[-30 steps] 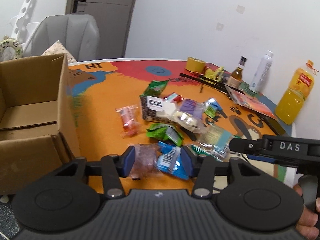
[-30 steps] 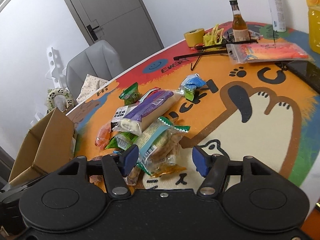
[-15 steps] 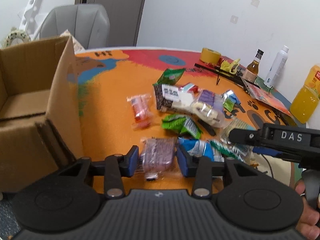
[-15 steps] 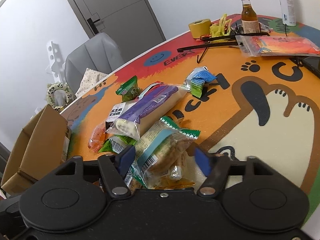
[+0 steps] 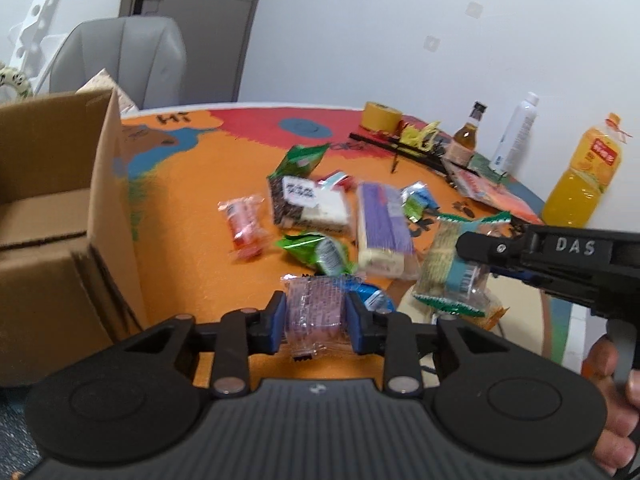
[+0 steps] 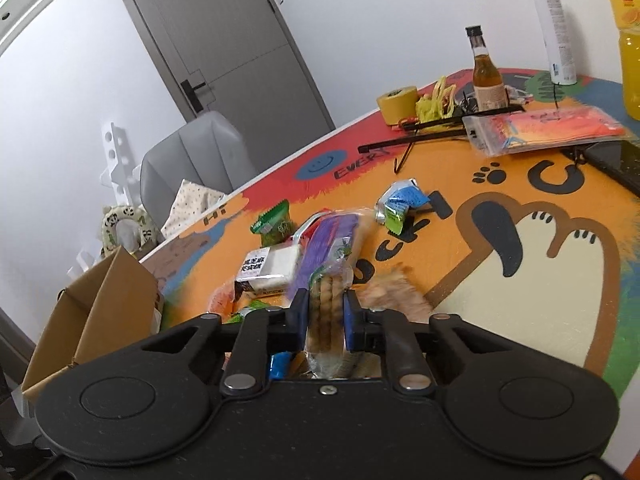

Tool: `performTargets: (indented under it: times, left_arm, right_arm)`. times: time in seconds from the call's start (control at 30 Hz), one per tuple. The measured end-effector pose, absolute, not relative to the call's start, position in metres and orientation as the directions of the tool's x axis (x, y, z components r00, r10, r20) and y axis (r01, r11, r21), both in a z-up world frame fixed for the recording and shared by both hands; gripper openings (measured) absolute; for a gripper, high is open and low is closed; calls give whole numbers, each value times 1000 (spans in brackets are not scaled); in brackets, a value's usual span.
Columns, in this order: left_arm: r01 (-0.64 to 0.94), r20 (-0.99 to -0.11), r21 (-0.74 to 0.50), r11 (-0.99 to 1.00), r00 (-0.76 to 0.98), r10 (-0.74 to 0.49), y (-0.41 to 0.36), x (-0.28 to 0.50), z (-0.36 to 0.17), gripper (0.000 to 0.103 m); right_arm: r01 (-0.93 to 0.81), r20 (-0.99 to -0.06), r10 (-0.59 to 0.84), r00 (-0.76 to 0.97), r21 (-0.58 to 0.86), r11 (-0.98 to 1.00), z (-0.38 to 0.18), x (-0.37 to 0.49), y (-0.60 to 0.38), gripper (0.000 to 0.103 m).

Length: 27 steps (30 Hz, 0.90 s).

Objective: Organize snacks
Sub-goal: 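Grasp the pink wrapped snack with the left gripper while the right gripper grasps a biscuit pack, then carry both snacks to the cardboard box and open both grippers to drop them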

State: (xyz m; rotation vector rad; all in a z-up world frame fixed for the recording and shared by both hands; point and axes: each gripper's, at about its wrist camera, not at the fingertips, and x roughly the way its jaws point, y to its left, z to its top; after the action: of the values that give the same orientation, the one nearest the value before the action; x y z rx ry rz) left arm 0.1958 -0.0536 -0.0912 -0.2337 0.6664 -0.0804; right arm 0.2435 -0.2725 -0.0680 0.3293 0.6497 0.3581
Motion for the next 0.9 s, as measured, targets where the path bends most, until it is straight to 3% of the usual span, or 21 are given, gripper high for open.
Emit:
performTargets:
  times: [0.33,0.9]
  left_arm:
    - [58,-553,-259,964,810,-197,-46,189,-62,30]
    - [62,-447,-235,970,880,-164,11,161,2,30]
  right_arm:
    - [-209,-473,405,782,413,886,-55,227,-271,16]
    - [-346,-363,482,797,380,858,-18,206,-204,16]
